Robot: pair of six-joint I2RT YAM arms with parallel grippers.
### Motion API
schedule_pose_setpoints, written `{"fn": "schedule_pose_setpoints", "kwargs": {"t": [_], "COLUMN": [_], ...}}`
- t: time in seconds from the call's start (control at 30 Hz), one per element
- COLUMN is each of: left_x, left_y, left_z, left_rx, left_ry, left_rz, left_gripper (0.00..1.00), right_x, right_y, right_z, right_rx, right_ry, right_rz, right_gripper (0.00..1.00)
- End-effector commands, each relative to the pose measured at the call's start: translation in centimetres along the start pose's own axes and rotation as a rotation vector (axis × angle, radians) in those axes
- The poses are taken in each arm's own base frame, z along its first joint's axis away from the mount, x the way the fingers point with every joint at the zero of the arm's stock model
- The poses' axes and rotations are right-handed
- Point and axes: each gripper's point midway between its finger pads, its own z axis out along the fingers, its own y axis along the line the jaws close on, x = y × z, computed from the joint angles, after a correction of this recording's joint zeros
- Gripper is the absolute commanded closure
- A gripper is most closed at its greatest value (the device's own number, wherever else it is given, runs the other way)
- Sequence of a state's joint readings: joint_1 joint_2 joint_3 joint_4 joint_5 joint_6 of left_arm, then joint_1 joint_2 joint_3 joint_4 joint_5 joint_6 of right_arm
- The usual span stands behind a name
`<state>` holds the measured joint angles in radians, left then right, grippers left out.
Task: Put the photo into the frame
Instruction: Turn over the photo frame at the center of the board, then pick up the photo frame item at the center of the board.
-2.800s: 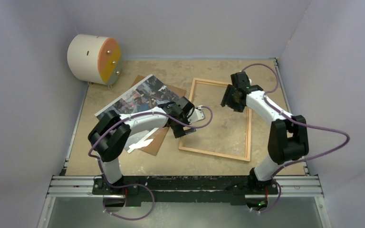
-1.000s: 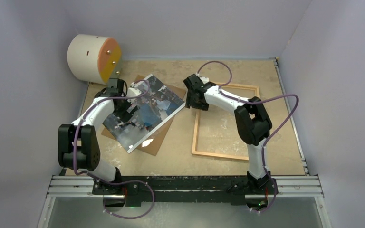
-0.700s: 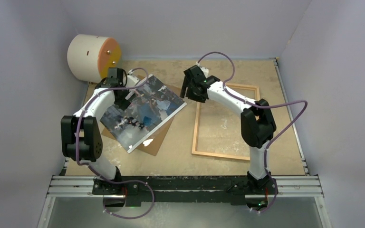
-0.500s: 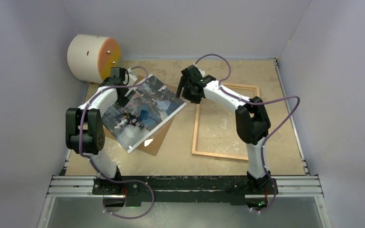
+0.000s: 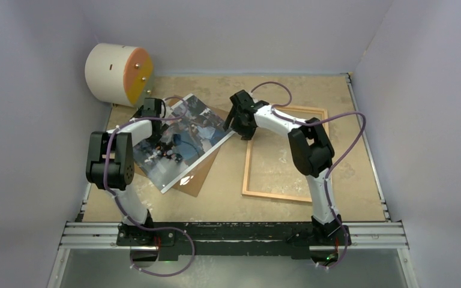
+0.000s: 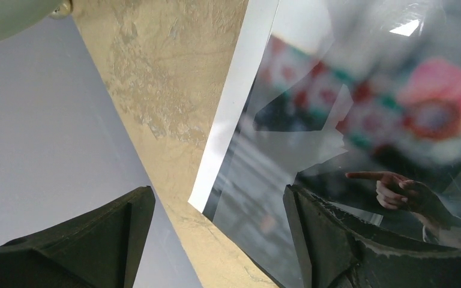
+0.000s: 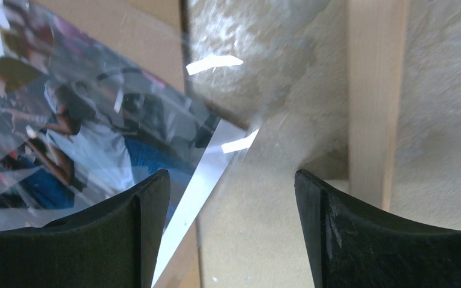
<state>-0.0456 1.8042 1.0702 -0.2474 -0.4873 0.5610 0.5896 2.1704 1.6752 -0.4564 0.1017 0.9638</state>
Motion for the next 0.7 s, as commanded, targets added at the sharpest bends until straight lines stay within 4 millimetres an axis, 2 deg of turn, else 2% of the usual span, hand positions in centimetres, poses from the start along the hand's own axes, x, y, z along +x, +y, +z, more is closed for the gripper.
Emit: {"fn": "schedule_pose_setpoints", "kwargs": {"t": [0.0, 0.17, 0.33, 0.67], "left_x": [0.5, 1.4, 1.9, 2.3], "left_y": [-1.1, -2.5, -3.2, -4.0], "left_z": [1.1, 1.7, 1.9, 1.8], "left_rx": [0.025, 0.066, 0.086, 0.121], "left_ry": [0.014, 0.037, 0.051, 0.061], "left_rz": [-0.012, 0.014, 0.033, 0.084], "left_gripper": [0.16, 0.17, 0.17, 0.16], "right_x": [-1.7, -2.4, -2.8, -1.7], "right_y": [-1.4, -2.2, -2.1, -1.2], "right_z": [0.3, 1.3, 2.2, 4.0], "right_rx": [0.040, 0.041, 0.029, -0.128], "right_ry": [-0.063, -0.101, -0.109, -0.008], "right_rz": [0.089, 0.161, 0.197, 0.357], "right_gripper": [0.22, 0.22, 0.22, 0.22]}}
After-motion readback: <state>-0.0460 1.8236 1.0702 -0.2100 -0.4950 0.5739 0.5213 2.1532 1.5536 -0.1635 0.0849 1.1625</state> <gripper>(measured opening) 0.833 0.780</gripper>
